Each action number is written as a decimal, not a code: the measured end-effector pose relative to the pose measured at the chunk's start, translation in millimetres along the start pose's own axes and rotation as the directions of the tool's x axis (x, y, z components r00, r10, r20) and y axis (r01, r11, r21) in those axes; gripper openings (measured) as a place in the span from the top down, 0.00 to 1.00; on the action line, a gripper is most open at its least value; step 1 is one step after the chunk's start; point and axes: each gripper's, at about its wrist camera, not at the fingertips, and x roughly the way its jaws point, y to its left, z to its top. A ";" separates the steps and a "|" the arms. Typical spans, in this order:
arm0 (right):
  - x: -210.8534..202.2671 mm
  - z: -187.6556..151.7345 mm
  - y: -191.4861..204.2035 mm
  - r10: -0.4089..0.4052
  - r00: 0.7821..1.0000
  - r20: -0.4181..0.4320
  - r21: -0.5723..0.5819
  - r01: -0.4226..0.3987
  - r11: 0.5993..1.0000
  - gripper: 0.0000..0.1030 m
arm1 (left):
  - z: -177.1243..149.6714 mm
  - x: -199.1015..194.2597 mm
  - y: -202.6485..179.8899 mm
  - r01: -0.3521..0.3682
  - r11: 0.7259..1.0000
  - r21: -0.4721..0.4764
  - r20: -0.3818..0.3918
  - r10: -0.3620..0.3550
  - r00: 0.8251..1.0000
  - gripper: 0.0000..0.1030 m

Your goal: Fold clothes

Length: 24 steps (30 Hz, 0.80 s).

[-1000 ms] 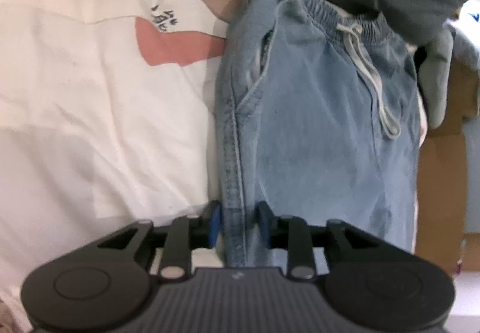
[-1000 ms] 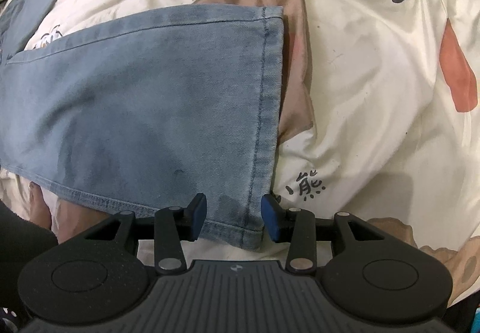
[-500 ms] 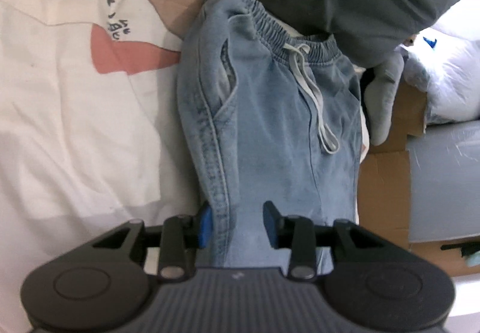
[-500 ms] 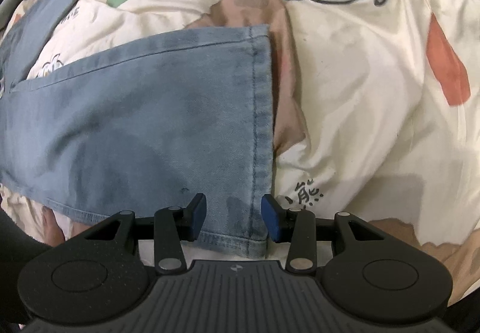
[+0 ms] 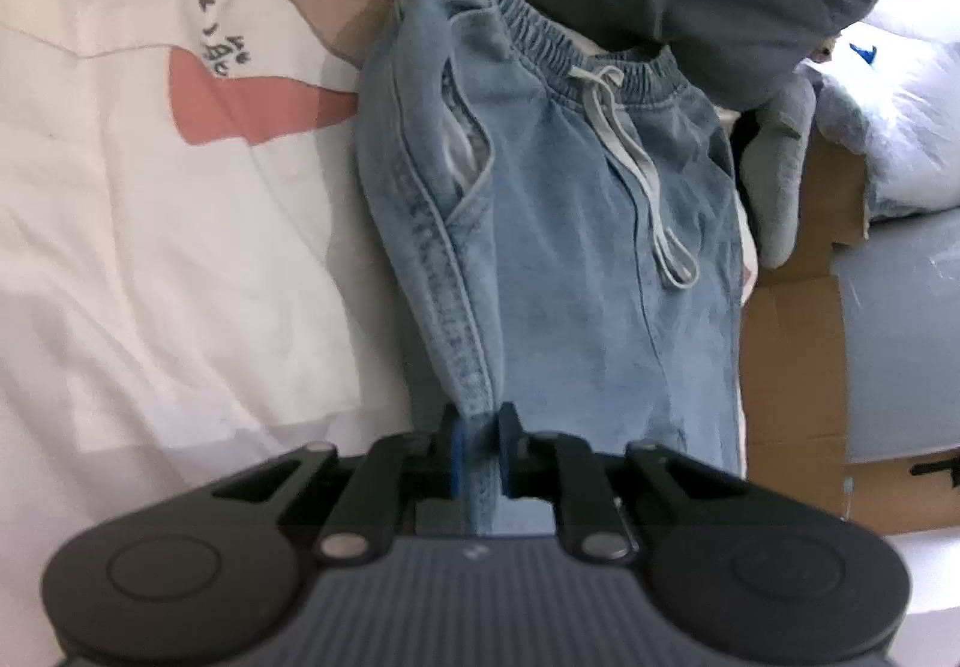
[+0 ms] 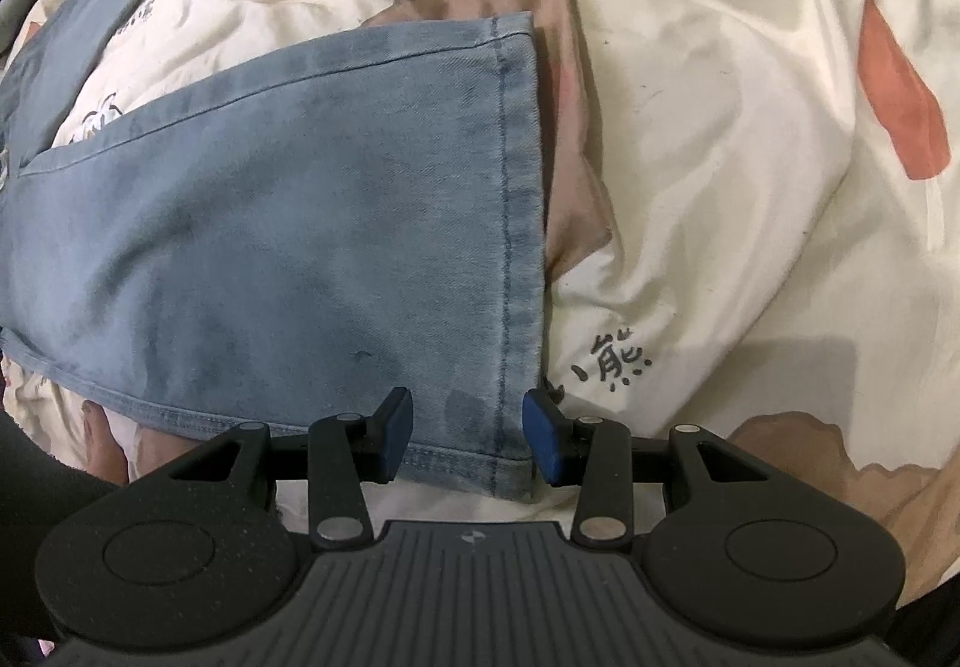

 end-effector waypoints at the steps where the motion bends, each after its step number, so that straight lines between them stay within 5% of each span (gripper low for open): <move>1: 0.7 0.5 -1.6 0.003 1.000 0.001 0.005 -0.003 1.000 0.54 | -0.8 -2.0 -1.7 -0.019 1.000 0.010 0.002 0.019 1.000 0.91; 9: 4.3 -9.4 -31.7 0.065 0.997 0.040 0.115 -0.069 0.991 0.53 | 0.6 -14.0 -18.1 -0.169 0.980 0.107 -0.020 0.172 0.985 0.95; 24: 18.2 -28.8 -50.9 0.198 0.980 -0.019 0.211 -0.189 0.959 0.53 | -2.5 -14.6 -47.0 -0.289 0.941 0.174 -0.009 0.295 0.955 0.95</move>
